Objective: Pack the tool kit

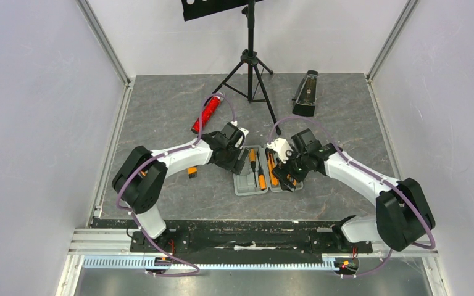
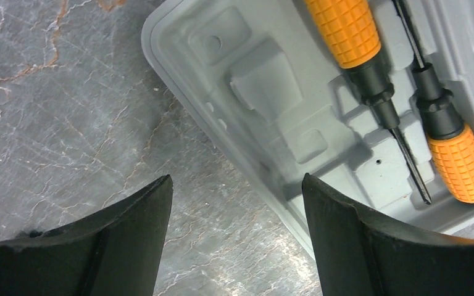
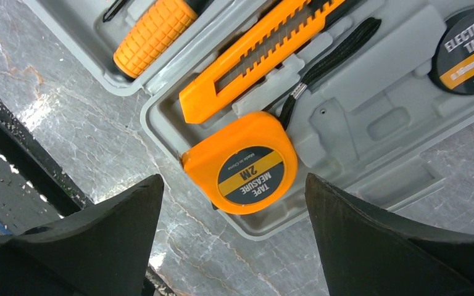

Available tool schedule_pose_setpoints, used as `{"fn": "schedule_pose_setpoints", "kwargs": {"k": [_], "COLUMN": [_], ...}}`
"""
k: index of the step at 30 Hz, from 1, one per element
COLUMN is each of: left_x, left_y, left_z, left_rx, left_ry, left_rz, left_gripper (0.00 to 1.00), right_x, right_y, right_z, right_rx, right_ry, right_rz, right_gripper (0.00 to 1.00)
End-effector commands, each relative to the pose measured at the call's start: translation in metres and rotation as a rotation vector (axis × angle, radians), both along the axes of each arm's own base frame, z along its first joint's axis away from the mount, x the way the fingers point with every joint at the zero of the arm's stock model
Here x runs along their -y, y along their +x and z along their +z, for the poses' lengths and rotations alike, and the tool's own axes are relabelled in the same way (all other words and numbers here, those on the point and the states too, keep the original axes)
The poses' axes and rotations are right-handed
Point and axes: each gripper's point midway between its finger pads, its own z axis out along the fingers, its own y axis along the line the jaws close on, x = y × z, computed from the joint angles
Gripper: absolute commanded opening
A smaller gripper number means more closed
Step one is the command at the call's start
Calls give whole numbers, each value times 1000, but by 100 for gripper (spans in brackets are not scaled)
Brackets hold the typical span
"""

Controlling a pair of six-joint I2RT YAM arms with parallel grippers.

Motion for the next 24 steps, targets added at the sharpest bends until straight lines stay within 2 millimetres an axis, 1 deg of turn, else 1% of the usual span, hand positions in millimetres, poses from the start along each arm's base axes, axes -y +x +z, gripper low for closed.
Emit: {"fn": "schedule_pose_setpoints", "kwargs": {"k": [1,4,6,8,11,16,19,21,24], "left_x": [-4,-2,-1,-1,-5,-29,-46,-62,-86], "left_y": [7,7,8,9,13,24,30,35,41], "left_z": [2,8,18,36,74,141,167,182,196], "left_rx": [20,31,49,78,145,319,416,483,574], "left_ry": [16,0,-16,-41,-85,-138,-122,-88,-20], "left_rz": [55,54,52,48,45,56,69,93,140], "left_gripper": [83,83,83,83,83,83,83,83,83], "right_x": [-11,-12,-12,-12,-10,-9,-9,-9,-7], "right_y": [18,17,16,14,10,5,2,1,1], "right_z": [6,1,-4,-7,-10,-16,-21,-20,-20], "right_rx": [81,64,44,33,23,3,-21,-21,-17], "right_ry": [31,30,24,24,17,18,3,-2,-9], "right_rz": [30,35,38,41,47,56,52,56,46], "right_gripper": [87,87,86,86,86,85,83,82,80]}}
